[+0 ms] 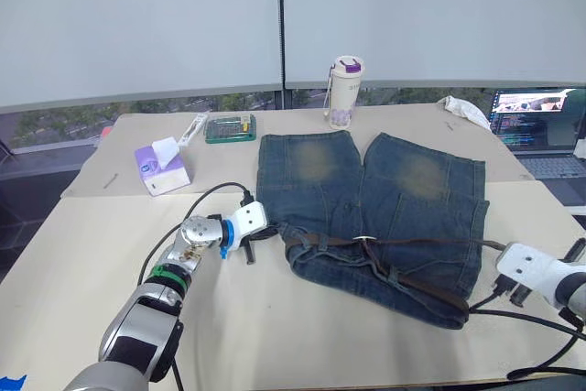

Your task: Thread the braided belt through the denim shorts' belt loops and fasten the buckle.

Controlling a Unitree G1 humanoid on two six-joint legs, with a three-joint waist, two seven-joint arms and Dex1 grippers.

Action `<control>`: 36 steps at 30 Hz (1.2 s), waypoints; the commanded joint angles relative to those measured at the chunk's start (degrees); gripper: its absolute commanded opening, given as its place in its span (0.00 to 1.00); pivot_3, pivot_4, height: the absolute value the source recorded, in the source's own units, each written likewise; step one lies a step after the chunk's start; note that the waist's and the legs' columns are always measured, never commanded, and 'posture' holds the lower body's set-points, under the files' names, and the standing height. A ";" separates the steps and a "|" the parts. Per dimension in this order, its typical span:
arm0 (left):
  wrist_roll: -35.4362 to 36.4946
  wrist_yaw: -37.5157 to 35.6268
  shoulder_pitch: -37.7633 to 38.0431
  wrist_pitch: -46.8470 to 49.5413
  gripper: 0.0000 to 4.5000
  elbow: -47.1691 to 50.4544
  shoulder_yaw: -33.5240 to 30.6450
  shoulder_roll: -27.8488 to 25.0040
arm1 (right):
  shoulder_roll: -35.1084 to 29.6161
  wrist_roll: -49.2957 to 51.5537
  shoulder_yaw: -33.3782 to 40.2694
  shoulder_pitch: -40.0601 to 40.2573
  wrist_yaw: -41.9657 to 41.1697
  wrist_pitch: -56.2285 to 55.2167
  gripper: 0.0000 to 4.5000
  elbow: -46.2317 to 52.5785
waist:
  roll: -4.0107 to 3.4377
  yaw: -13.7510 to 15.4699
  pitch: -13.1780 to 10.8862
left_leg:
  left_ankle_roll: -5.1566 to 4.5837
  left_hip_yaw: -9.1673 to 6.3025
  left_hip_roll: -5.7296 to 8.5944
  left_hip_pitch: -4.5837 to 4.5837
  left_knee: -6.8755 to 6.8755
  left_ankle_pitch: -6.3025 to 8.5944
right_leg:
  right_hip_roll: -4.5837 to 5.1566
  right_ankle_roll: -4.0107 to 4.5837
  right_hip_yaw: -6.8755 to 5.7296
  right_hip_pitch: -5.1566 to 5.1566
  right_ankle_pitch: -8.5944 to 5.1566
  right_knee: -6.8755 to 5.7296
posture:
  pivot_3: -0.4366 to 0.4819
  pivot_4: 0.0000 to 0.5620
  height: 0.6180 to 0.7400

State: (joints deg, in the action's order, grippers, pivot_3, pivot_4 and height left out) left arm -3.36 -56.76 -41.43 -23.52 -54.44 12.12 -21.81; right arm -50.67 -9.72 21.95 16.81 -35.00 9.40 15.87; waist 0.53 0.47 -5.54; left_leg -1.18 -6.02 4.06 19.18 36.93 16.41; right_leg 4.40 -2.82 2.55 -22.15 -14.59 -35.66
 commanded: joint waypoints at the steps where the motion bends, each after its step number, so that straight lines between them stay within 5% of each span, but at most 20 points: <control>1: 3.62 -4.57 1.03 2.64 0.33 2.30 -2.18 -0.52 | 0.53 9.53 3.06 1.41 -7.56 6.00 0.25 7.94 | -0.02 -0.05 0.00 | 0.00 0.00 0.00 0.01 0.00 0.00 | 0.00 0.00 0.00 0.00 0.00 0.00 | 0.48 0.27 1.00; 10: 13.37 -22.15 4.90 17.06 1.00 19.55 -3.64 -6.48 | 1.71 26.97 10.00 5.79 -16.92 22.28 0.93 19.96 | 0.00 0.04 -0.02 | -0.08 -0.07 -0.01 0.07 0.03 0.04 | 0.04 0.01 -0.05 0.00 0.01 0.00 | 0.48 0.27 1.00; 16: 18.63 -23.45 6.26 26.26 1.00 30.32 -4.44 -5.03 | 4.58 31.23 6.99 6.62 -17.29 22.64 0.93 21.56 | 0.00 0.41 -0.03 | -0.10 -0.09 -0.02 0.07 0.02 0.06 | 0.06 0.02 -0.06 0.01 0.01 0.03 | 0.48 0.27 1.00; 24: 11.67 -7.68 6.09 21.16 1.00 31.58 -0.24 7.89 | 5.09 10.95 -7.21 3.66 -6.83 4.99 0.93 9.69 | 0.03 0.73 -0.03 | -0.02 -0.04 0.04 0.10 0.05 0.02 | 0.07 0.02 0.00 0.02 0.01 0.22 | 0.48 0.27 1.00; 31: -0.16 4.93 2.95 10.48 1.00 21.65 3.04 7.20 | 3.21 4.39 -6.38 2.78 -2.27 0.57 0.93 2.10 | 0.06 0.51 -0.03 | 0.03 -0.01 0.03 0.01 0.01 -0.01 | 0.04 0.03 0.03 0.10 0.02 0.24 | 0.48 0.27 1.00; 36: -5.87 6.93 4.56 6.56 1.00 19.89 5.95 2.95 | 3.20 4.08 -6.53 3.20 -1.95 0.33 0.93 0.78 | 0.09 0.58 0.00 | -0.01 -0.04 0.03 -0.01 0.02 0.01 | 0.05 0.03 0.02 0.21 0.08 0.40 | 0.48 0.27 1.00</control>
State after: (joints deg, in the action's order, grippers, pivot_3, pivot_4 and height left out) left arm -5.61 -51.68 -37.45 -16.29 -33.21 17.74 -16.22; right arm -46.79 -3.37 14.08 19.29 -38.06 9.24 19.01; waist 0.63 1.05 -5.54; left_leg -1.20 -6.06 4.08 19.16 36.94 16.42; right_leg 4.44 -2.79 2.56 -21.92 -14.51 -35.26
